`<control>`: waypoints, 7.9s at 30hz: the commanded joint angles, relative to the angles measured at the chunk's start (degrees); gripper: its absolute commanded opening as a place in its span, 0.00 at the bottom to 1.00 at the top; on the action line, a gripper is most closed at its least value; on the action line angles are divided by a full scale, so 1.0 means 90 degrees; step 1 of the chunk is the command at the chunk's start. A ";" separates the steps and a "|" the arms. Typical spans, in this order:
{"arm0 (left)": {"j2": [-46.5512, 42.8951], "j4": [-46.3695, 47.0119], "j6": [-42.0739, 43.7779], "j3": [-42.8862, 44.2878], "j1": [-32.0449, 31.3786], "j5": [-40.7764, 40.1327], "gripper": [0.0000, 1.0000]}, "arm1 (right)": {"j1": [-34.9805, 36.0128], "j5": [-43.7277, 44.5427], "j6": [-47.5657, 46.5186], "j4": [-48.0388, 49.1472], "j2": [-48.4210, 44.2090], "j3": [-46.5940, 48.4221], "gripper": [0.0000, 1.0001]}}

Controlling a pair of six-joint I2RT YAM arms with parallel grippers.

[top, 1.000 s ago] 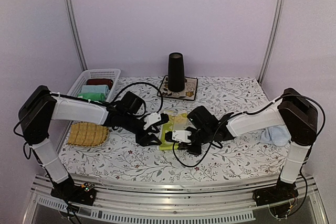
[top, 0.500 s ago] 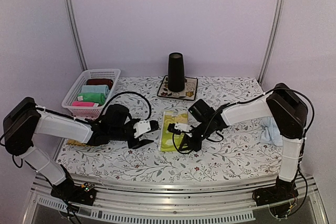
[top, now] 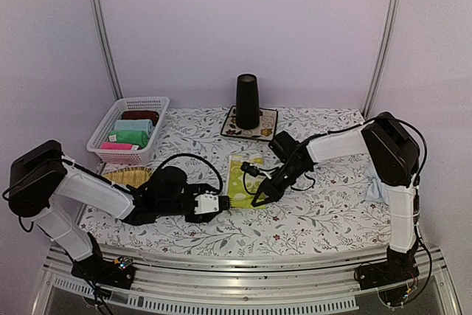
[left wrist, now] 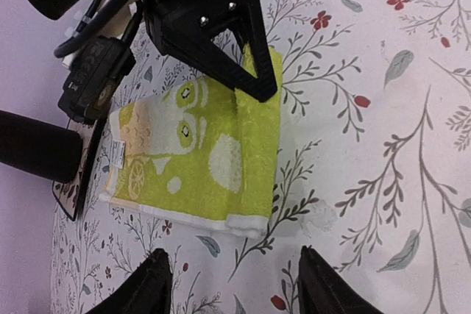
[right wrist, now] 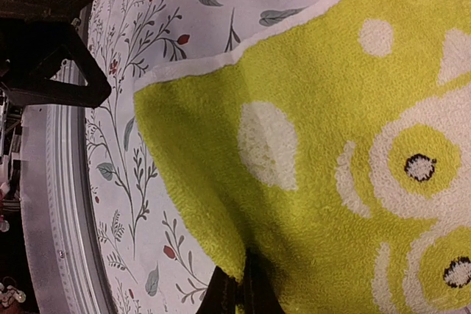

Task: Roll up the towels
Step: Roll the towel at the center of the board.

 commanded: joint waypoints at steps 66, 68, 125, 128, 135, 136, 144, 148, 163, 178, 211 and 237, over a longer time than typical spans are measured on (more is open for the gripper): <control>0.2665 -0.5281 -0.2185 0.3923 0.1045 0.2682 0.00 | -0.0378 0.0119 0.0459 -0.0500 0.0571 0.0574 0.03; 0.2832 -0.5341 -0.2322 0.3990 0.1185 0.2601 0.01 | -0.0378 0.0095 0.0454 -0.0504 0.0604 0.0575 0.03; 0.2557 0.0918 0.2190 0.1241 -0.0859 -0.2100 0.36 | -0.0387 -0.1239 0.0864 -0.0825 0.1048 0.1092 0.04; 0.2757 0.0558 0.1954 0.1437 -0.0761 -0.2032 0.31 | -0.0388 -0.1248 0.0864 -0.0825 0.1042 0.1084 0.04; 0.2700 -0.0093 0.1474 0.1682 -0.0555 -0.1578 0.00 | -0.0395 -0.1247 0.0854 -0.0822 0.0987 0.1095 0.08; 0.2688 -0.0199 0.1416 0.1719 -0.0542 -0.1477 0.00 | -0.0402 -0.1236 0.0850 -0.0833 0.0959 0.1104 0.12; 0.1951 -0.2063 0.0787 0.2261 -0.0187 0.0118 0.00 | -0.0795 -0.1035 0.0685 -0.0852 0.0136 0.0976 0.47; 0.1825 -0.2824 0.0489 0.2640 0.0136 0.1143 0.00 | -0.0924 -0.0804 0.0563 -0.0791 -0.0352 0.0779 0.56; 0.2894 -0.4617 -0.0668 0.4275 0.1080 0.3889 0.00 | -0.0806 0.1429 -0.1428 0.2202 -0.3626 -0.2606 0.72; 0.3995 -0.5736 -0.1604 0.5482 0.1381 0.5025 0.00 | 0.0886 0.3570 -0.3953 0.3460 -0.3262 -0.3308 0.72; 0.4393 -0.6096 -0.2245 0.5853 0.1740 0.5930 0.00 | 0.1672 0.4843 -0.3607 0.4220 -0.1444 -0.2728 0.28; 0.0751 -0.4371 -0.1536 0.3006 0.1718 0.2793 0.71 | 0.1498 0.3139 -0.2245 0.1626 -0.1003 -0.1324 0.02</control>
